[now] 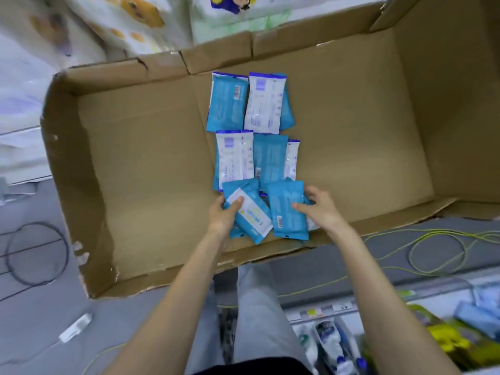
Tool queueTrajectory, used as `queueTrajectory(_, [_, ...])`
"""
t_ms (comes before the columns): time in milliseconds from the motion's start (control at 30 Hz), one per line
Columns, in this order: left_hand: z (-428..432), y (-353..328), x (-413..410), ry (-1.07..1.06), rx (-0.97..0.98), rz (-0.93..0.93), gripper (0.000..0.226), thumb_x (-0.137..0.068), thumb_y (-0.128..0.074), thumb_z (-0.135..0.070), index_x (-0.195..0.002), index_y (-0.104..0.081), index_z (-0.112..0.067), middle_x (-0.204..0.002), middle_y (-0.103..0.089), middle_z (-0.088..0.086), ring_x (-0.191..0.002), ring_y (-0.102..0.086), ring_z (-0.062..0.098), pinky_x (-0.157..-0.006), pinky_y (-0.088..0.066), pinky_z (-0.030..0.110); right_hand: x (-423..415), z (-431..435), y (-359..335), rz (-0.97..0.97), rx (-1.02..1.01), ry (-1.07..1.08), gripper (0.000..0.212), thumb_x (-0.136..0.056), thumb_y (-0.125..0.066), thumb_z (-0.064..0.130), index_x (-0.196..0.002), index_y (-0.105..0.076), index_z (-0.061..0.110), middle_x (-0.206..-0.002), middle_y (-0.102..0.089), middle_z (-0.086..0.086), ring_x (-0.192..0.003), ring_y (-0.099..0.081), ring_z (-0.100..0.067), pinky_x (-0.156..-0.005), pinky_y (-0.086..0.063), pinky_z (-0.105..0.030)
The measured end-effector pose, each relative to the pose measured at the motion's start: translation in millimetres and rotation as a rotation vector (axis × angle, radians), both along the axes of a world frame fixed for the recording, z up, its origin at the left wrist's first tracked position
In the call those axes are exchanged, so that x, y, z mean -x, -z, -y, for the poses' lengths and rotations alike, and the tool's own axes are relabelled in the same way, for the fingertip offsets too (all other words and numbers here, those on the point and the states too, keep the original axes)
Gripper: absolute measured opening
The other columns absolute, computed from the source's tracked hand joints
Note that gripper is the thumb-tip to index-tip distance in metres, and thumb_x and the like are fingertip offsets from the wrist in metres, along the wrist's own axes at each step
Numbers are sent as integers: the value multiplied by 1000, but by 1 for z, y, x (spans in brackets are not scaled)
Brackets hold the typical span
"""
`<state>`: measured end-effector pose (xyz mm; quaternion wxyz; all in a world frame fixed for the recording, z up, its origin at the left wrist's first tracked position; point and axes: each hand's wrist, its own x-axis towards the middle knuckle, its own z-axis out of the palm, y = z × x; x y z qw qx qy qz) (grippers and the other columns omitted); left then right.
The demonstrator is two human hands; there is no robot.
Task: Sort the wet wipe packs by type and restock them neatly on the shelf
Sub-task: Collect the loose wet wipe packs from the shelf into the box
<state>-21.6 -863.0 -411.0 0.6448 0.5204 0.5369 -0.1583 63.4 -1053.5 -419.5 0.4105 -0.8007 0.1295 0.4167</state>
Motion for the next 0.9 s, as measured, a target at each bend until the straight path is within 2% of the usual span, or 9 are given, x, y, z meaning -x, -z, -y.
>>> queueTrajectory(67, [1, 0, -2, 46, -8, -17, 18, -92, -62, -16, -109, -55, -13, -114, -66, 11, -84, -64, 17, -69, -54, 24, 1, 1, 9, 23, 51, -22, 27, -81, -73, 11, -104, -60, 14, -109, -66, -11, -98, -63, -25, -88, -52, -43])
queueTrajectory(133, [0, -2, -4, 87, -13, -30, 22, -91, -63, -17, -110, -52, -16, -118, -64, 11, -92, -64, 19, -73, -54, 26, 1, -1, 10, 44, 69, -38, 28, -82, -73, 20, -106, -60, 17, -107, -67, -7, -100, -64, -28, -88, -52, -50])
queueTrajectory(233, [-4, -10, -7, 204, -91, -30, 29, -90, -64, -20, -113, -47, -16, -123, -60, 8, -100, -60, 18, -85, -50, 31, 0, -12, -6, 89, 104, -65, 46, -86, -69, 24, -128, -55, 11, -121, -62, -8, -113, -58, -26, -95, -48, -46])
queueTrajectory(333, [-13, -25, -7, 331, -208, -8, 44, -91, -62, -24, -128, -45, -7, -117, -52, 0, -103, -53, 12, -81, -43, 22, -1, -25, -26, 143, 166, -102, 57, -88, -66, 29, -139, -45, 12, -135, -52, -11, -127, -46, -28, -105, -39, -44])
queueTrajectory(400, [-27, -35, -4, 387, -291, 22, 53, -89, -64, -28, -133, -42, -8, -114, -51, -3, -111, -54, 16, -82, -42, 24, 0, -39, -42, 168, 202, -163, 64, -89, -63, 33, -145, -37, 14, -144, -43, -10, -134, -37, -27, -110, -33, -41])
queueTrajectory(500, [-60, -56, 6, 493, -481, 77, 61, -85, -67, -39, -135, -43, -13, -132, -52, 1, -123, -50, 19, -95, -41, 29, 6, -73, -70, 233, 154, -223, 68, -89, -63, 36, -147, -33, 17, -150, -36, -8, -139, -31, -24, -113, -29, -39])
queueTrajectory(633, [-122, -103, 32, 476, -667, 198, 50, -84, -65, -45, -125, -54, -18, -124, -59, -1, -115, -55, 14, -94, -40, 27, 21, -144, -111, 334, 54, -308, 60, -88, -65, 36, -142, -43, 18, -143, -46, -5, -134, -39, -21, -111, -32, -38])
queueTrajectory(767, [-196, -152, 82, 345, -761, 301, 41, -83, -64, -51, -116, -59, -28, -114, -63, -12, -104, -58, 6, -87, -45, 26, 47, -231, -154, 421, -84, -330, 53, -86, -68, 32, -134, -52, 19, -134, -57, -1, -126, -50, -14, -108, -37, -34])
queueTrajectory(900, [-277, -194, 144, 226, -797, 387, 33, -83, -66, -45, -112, -60, -30, -110, -64, -16, -101, -58, 1, -87, -43, 21, 93, -315, -201, 544, -173, -351, 46, -84, -70, 34, -128, -57, 27, -121, -64, 3, -114, -58, -10, -100, -43, -29])
